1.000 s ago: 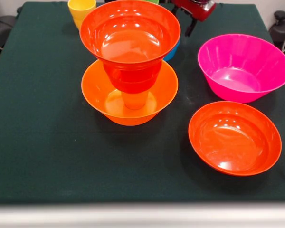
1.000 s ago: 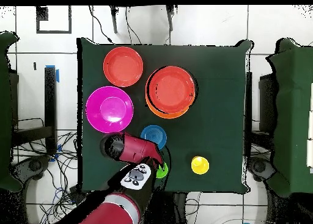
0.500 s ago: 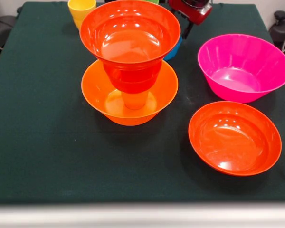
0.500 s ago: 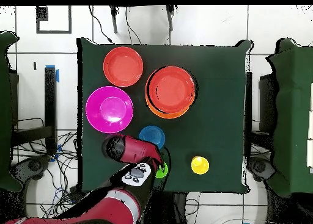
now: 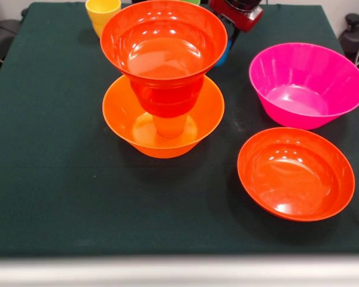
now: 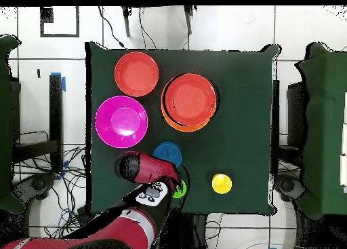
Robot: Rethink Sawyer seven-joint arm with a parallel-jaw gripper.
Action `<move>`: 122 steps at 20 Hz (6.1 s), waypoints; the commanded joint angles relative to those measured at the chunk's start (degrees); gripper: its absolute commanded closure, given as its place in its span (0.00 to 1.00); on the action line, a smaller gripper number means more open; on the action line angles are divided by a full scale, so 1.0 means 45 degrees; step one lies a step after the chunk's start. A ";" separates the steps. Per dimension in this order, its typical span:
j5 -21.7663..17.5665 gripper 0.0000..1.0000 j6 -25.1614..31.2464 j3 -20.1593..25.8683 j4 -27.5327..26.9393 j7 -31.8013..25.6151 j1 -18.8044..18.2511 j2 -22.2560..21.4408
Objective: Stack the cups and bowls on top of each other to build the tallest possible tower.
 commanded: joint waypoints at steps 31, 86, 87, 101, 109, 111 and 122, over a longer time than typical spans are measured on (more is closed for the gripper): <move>-0.0246 1.00 -0.0553 0.1899 0.0890 0.1677 0.0113 -0.0169; 0.1347 1.00 0.3775 0.0643 0.0961 0.4641 0.2537 -0.1854; 0.1281 1.00 0.3952 0.0595 0.0905 0.4621 0.2505 -0.1935; 0.1031 1.00 0.5622 0.0273 0.0706 0.4405 0.2536 -0.3313; 0.1047 1.00 0.4591 0.0607 0.0739 0.3892 0.2215 -0.3061; 0.0768 1.00 0.4980 0.0370 0.0536 0.3653 0.2126 -0.3296; -0.0149 1.00 0.6423 -0.0088 -0.0224 0.2807 0.1371 -0.4198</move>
